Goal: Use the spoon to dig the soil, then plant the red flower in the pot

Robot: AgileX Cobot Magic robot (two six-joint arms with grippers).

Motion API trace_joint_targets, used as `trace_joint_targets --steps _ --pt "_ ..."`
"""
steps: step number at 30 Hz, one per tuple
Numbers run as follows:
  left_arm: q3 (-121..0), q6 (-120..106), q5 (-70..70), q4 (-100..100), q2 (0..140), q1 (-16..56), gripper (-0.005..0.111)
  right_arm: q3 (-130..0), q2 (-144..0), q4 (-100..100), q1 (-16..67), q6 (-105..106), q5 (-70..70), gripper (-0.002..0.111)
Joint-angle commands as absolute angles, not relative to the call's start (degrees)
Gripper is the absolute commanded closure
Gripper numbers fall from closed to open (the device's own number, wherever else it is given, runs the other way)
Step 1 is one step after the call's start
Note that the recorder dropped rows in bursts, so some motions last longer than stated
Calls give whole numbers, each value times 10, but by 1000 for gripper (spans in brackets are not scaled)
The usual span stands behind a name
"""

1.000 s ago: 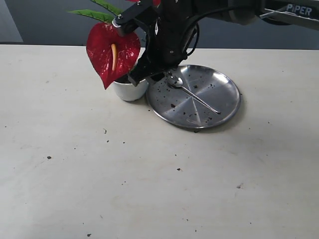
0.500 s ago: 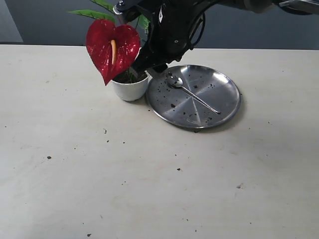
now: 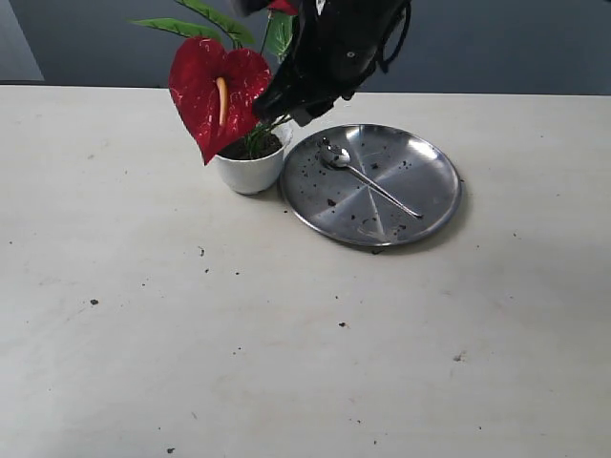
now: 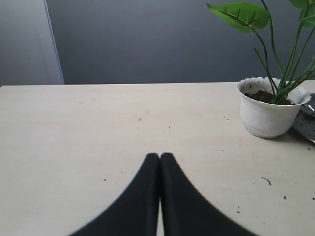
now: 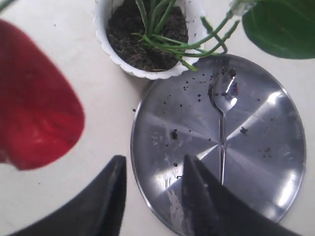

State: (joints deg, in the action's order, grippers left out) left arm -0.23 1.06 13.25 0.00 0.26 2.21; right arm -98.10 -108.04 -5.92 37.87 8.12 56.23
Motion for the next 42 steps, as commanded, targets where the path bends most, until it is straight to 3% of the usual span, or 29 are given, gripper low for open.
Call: trace_joint_targets --steps 1,2,18,29,42 --pt "0 11 133 -4 0 25 106 -944 -1024 -48 377 78 560 100" --pt "0 11 133 -4 0 25 106 -923 -1012 -48 377 78 549 108" --pt "0 11 133 -4 0 25 106 -484 -655 -31 377 -14 170 108" --pt "0 11 133 -4 0 25 106 -401 -492 -28 377 -14 287 108" --pt "0 11 133 -4 0 25 106 -401 -476 -28 377 -14 294 108"
